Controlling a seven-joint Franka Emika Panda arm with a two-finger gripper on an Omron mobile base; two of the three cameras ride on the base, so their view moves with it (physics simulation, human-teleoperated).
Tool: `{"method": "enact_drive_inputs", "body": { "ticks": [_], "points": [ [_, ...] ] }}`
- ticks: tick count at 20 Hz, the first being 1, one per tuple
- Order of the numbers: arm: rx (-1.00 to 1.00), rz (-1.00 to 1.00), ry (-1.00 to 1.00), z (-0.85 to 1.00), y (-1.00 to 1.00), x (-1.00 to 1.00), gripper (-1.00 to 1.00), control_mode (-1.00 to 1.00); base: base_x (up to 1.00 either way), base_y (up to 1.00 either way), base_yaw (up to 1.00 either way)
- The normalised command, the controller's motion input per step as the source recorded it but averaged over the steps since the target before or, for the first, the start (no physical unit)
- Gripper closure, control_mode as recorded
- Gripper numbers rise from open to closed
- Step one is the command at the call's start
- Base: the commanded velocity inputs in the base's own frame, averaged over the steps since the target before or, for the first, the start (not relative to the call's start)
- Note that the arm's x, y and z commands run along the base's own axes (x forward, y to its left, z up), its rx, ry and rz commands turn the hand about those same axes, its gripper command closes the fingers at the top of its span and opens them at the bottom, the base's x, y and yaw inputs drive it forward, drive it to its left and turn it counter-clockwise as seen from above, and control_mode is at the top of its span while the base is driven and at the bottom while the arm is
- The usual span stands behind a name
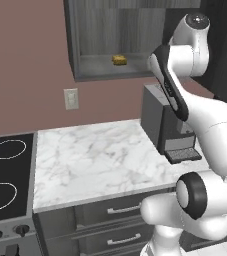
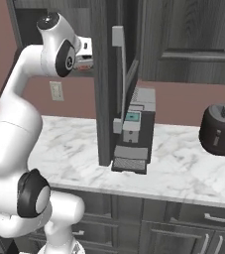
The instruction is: Pick up the sponge and bar soap from the sink, and place them back in the cabinet, and close the cabinet door.
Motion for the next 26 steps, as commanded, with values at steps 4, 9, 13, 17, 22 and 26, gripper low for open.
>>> {"method": "enact_drive_inputs", "body": {
  "ticks": [4, 9, 13, 17, 22, 26],
  "points": [
    [0.00, 0.00, -0.03, 0.00, 0.00, 0.47, 1.00, -1.00, 0.00, 0.00, 0.00],
    [0.00, 0.00, 0.00, 0.00, 0.00, 0.43, 1.00, -1.00, 0.00, 0.00, 0.00],
    [0.00, 0.00, 0.00, 0.00, 0.00, 0.45, 1.00, -1.00, 0.00, 0.00, 0.00],
    [0.00, 0.00, 0.00, 0.00, 0.00, 0.56, 1.00, -1.00, 0.00, 0.00, 0.00],
    [0.00, 0.00, 0.00, 0.00, 0.00, 0.54, 1.00, -1.00, 0.00, 0.00, 0.00],
    [0.00, 0.00, 0.00, 0.00, 0.00, 0.52, 1.00, -1.00, 0.00, 0.00, 0.00]
  ]
}}
